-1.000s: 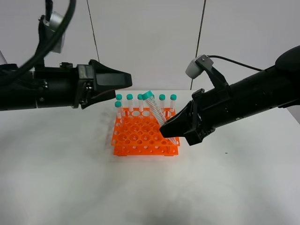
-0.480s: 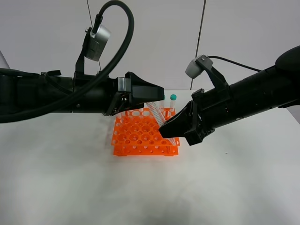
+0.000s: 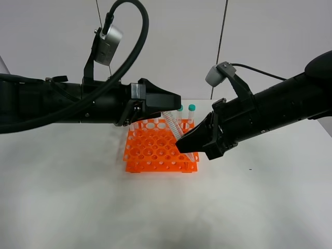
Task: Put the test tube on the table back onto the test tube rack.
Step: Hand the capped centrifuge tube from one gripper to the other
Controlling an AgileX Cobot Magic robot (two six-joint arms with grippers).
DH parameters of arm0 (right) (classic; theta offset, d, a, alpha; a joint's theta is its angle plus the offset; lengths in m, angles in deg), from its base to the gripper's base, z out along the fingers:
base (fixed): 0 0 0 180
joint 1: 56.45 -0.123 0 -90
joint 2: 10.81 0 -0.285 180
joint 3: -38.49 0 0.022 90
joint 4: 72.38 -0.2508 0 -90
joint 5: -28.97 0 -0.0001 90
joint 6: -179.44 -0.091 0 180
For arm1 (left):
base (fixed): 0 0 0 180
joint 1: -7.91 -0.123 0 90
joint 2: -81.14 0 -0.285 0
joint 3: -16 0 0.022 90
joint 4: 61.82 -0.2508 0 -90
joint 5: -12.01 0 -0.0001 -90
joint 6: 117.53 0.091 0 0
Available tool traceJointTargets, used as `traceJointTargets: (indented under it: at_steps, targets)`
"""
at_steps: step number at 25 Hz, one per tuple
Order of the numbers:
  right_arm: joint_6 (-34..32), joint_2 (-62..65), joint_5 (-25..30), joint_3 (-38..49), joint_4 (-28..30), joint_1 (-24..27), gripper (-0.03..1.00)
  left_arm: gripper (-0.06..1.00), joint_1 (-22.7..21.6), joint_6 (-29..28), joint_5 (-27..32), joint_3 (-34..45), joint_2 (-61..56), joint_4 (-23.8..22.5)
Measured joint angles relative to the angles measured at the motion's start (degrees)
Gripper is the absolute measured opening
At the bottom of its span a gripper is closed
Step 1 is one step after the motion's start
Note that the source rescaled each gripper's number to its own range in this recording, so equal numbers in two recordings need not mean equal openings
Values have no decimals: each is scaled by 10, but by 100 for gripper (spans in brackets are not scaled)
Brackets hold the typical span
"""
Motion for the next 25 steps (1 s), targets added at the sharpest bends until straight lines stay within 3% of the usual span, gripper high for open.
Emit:
traceJointTargets:
  at_steps: [5, 10, 19, 25]
  targets:
    - [-5, 0, 0, 0, 0, 0, 2, 79, 0, 0, 0, 0, 0, 0]
    - [-7, 0, 5, 0, 0, 0, 2, 67, 0, -2, 0, 0, 0, 0]
    - [-9, 0, 10, 0, 9, 0, 2, 63, 0, -2, 0, 0, 0, 0]
    - [-14, 0, 10, 0, 9, 0, 2, 50, 0, -2, 0, 0, 0, 0]
